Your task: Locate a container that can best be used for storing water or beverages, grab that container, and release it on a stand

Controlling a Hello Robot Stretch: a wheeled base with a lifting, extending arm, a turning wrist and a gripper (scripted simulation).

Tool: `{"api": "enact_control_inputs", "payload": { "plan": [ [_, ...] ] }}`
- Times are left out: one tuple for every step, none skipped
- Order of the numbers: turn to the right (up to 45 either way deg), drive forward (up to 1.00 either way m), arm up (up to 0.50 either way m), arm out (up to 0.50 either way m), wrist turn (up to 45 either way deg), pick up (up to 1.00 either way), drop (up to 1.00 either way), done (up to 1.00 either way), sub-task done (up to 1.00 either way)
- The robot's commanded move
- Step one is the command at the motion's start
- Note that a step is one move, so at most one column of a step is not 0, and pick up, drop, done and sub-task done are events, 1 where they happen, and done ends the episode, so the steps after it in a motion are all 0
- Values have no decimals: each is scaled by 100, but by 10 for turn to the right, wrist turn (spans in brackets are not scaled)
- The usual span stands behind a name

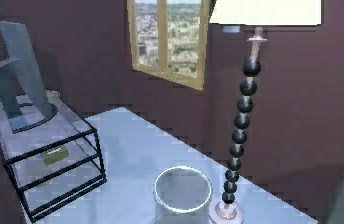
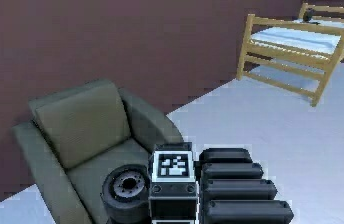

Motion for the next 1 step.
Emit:
{"api": "enact_control_inputs", "payload": {
  "plan": [
    [450, 0, 0, 0, 0, 0, 0, 0, 0]
  ]
}}
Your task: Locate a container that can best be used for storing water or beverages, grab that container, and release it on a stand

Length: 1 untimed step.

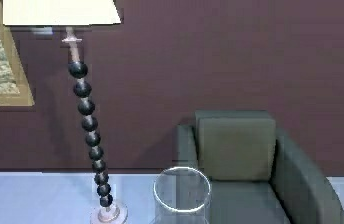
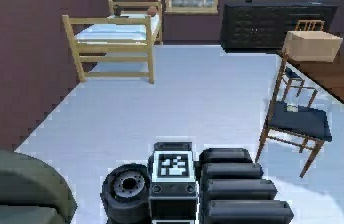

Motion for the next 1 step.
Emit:
{"api": "enact_control_inputs", "payload": {
  "plan": [
    [450, 0, 0, 0, 0, 0, 0, 0, 0]
  ]
}}
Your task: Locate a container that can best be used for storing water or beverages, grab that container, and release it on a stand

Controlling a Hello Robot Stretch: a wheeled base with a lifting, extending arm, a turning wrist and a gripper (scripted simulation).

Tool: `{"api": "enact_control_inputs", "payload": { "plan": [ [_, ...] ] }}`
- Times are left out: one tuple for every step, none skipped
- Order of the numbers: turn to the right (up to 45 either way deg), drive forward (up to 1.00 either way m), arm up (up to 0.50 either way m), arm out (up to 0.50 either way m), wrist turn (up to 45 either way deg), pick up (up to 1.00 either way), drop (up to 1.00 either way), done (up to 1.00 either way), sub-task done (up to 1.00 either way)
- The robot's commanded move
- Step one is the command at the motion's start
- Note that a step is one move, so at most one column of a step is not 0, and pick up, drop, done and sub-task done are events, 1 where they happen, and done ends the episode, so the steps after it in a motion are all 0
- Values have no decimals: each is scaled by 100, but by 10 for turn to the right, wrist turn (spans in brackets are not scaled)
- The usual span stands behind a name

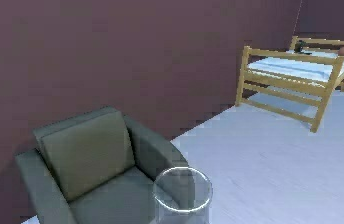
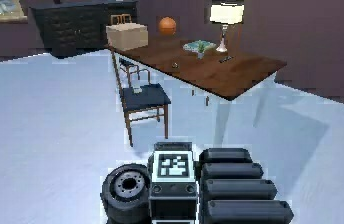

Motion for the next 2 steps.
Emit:
{"api": "enact_control_inputs", "payload": {
  "plan": [
    [210, 0, 0, 0, 0, 0, 0, 0, 0],
    [0, 40, 0, 0, 0, 0, 0, 0, 0]
  ]
}}
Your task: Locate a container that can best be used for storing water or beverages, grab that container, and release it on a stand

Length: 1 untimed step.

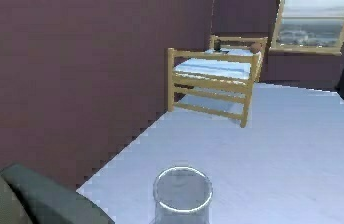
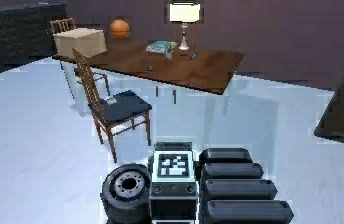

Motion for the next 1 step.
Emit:
{"api": "enact_control_inputs", "payload": {
  "plan": [
    [-450, 0, 0, 0, 0, 0, 0, 0, 0]
  ]
}}
